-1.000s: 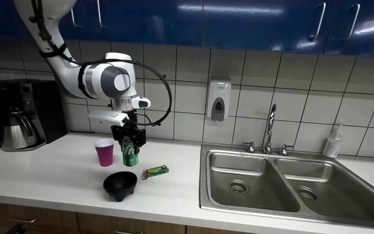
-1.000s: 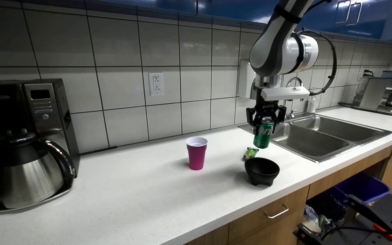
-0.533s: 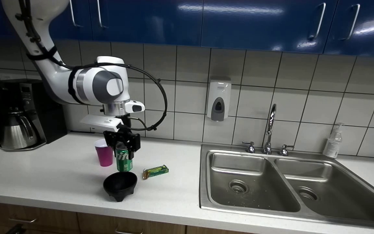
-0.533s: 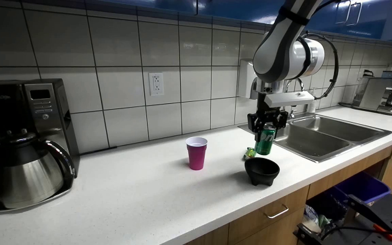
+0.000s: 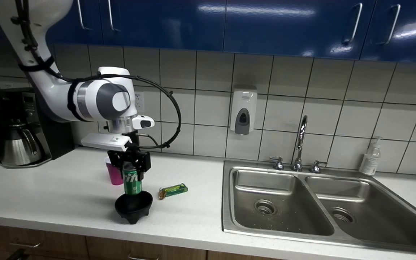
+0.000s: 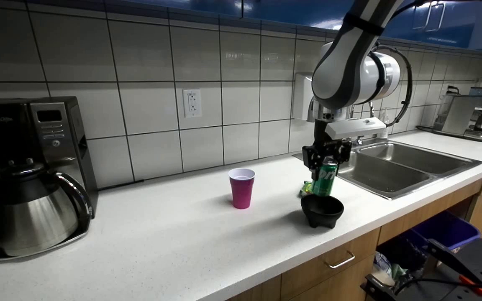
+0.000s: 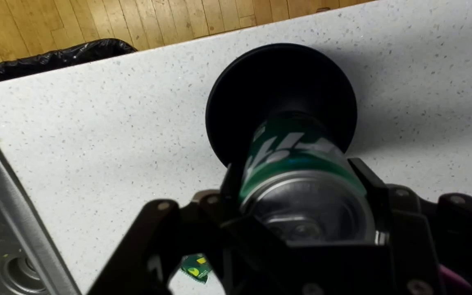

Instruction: Put the can inside the black bowl

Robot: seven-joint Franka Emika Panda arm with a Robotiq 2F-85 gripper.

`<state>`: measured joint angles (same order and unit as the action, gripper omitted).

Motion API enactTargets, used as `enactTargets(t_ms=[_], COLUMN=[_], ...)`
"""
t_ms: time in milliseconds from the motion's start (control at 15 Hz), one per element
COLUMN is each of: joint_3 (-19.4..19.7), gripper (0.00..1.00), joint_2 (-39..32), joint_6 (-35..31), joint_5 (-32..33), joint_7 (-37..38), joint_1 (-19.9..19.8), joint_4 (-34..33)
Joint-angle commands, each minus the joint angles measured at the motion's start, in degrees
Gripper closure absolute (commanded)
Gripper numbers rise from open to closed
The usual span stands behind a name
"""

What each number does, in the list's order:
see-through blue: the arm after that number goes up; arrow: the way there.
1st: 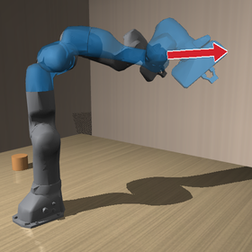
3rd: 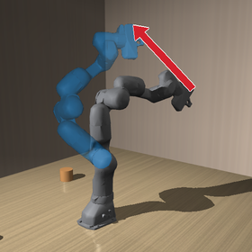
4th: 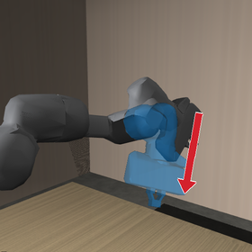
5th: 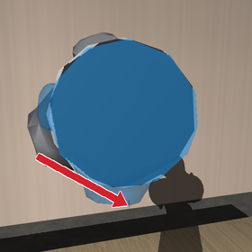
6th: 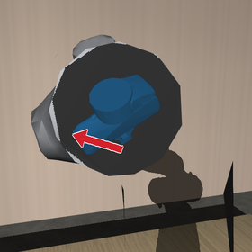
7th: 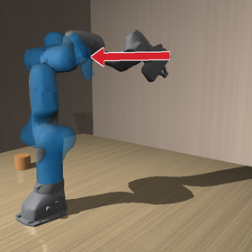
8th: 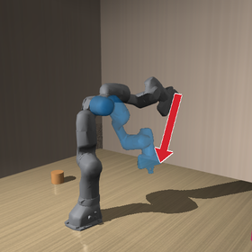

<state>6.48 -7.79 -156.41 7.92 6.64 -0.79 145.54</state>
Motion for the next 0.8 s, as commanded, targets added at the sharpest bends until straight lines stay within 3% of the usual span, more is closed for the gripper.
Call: enactTargets(t_ms=[0,733], joint_3=[-0.2,0.7], gripper=[0.59,0.59], joint_2=[0.4,-4.4], joint_6=[-1.2,-4.4], joint_5=[2.1,3.6], joint_7=[0.4,1.4], joint_1=[0.1,1.2], joint_4=[1.1,0.5])
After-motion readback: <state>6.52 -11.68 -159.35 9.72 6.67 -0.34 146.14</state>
